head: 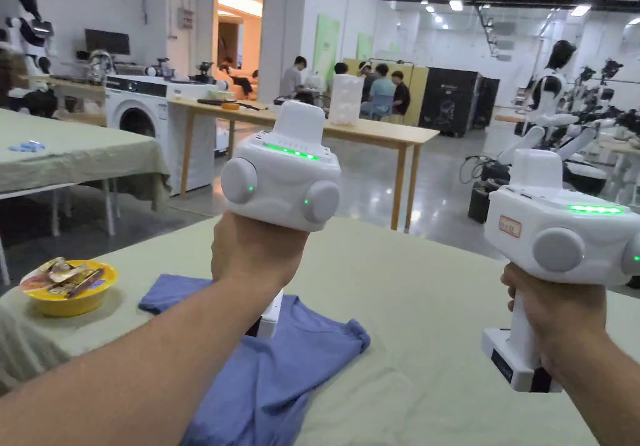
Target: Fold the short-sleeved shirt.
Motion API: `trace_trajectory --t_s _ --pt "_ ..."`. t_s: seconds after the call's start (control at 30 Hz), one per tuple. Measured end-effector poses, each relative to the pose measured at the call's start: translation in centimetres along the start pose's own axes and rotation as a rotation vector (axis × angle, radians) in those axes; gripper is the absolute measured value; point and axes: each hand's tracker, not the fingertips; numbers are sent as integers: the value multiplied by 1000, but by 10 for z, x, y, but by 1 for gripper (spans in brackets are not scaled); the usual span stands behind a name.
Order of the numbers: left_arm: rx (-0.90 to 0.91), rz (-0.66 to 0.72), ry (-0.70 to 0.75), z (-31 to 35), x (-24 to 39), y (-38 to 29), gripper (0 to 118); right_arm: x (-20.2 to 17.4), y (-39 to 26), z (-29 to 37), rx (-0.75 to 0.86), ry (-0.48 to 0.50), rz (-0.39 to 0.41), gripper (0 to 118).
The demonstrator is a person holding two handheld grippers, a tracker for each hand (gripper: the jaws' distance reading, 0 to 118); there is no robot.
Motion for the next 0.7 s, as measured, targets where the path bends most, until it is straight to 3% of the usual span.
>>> trace_trajectory --t_s 0.2,0.33,0.47,0.7 --pt "-109 -3 182 -4 -91 -36 0 -85 -16 -54 -35 189 4 0" --pt "-187 -30 215 -16 -114 -54 0 -116 -27 -74 -58 240 23 0" --pt "-312 -60 142 -45 -105 -65 0 -106 -35 -89 -86 242 23 0" --pt "-748 -93 -91 -135 -64 -138 0 -79 -67 -131 -188 215 26 0"
